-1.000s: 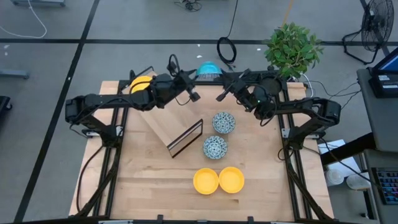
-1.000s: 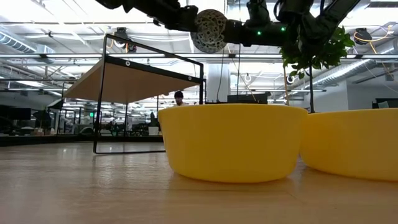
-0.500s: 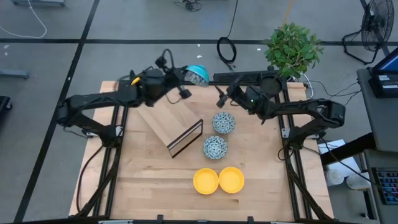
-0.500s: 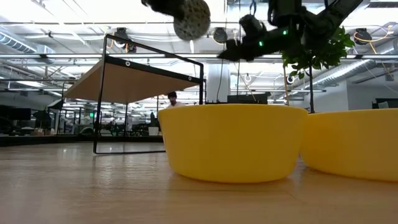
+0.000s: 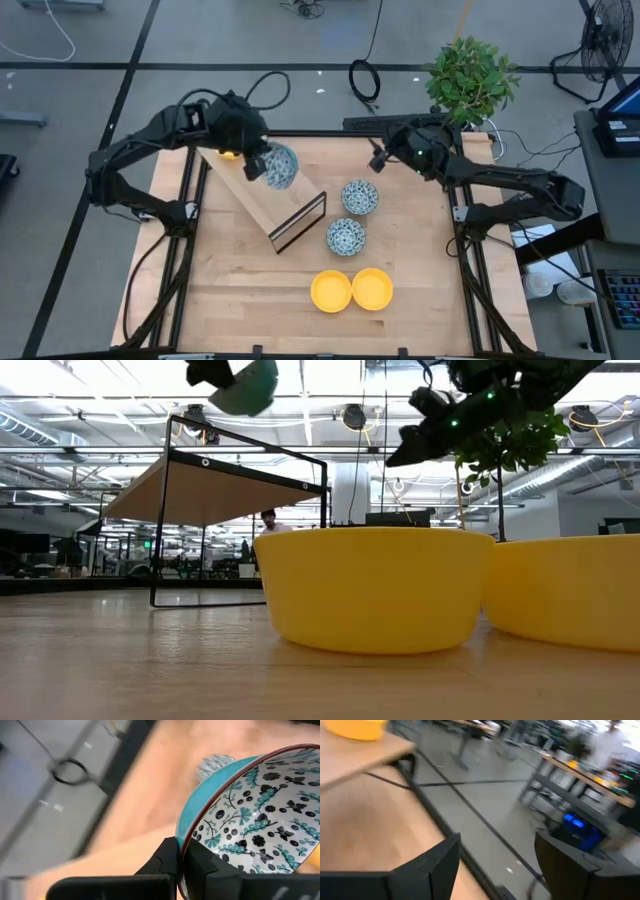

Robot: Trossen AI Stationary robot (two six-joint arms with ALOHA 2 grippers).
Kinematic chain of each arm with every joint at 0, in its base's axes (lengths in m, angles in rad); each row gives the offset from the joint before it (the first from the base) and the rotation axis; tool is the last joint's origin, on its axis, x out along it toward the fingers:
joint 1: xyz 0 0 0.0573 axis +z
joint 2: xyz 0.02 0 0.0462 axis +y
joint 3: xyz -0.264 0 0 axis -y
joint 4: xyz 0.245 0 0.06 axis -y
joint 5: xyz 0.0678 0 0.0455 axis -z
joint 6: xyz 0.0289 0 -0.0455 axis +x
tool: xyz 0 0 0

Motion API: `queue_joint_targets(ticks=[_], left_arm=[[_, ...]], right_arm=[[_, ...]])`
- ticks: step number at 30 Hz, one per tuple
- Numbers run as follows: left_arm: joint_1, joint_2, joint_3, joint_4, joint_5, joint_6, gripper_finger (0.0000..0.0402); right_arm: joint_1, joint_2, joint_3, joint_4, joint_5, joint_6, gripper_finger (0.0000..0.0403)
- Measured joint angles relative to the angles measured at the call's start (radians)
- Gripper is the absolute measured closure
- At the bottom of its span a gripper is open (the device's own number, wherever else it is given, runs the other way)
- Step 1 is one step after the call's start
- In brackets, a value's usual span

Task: Pick & Place Mini bowls
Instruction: Put the bottom right green patterned bowl on the shelf

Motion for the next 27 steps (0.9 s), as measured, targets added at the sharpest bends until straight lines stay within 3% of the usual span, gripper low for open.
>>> queue_joint_targets(ticks=[6, 15, 27], left_arm=[[0.012, 0.049, 0.067, -0.121, 0.122, -0.026, 0.0393], [0.004, 0.235, 0.136, -0.368, 0.167, 0.008, 0.0393], [0.008, 0.409, 0.137, -0.44, 0.189, 0.028, 0.039]], right_arm=[[-0.013, -0.103, 0.0, -0.107, 0.036, 0.02, 0.0169], [-0.031, -0.261, -0.004, -0.377, -0.017, 0.186, 0.0167], [-0.031, -0.345, -0.15, -0.277, -0.015, 0.192, 0.0175]])
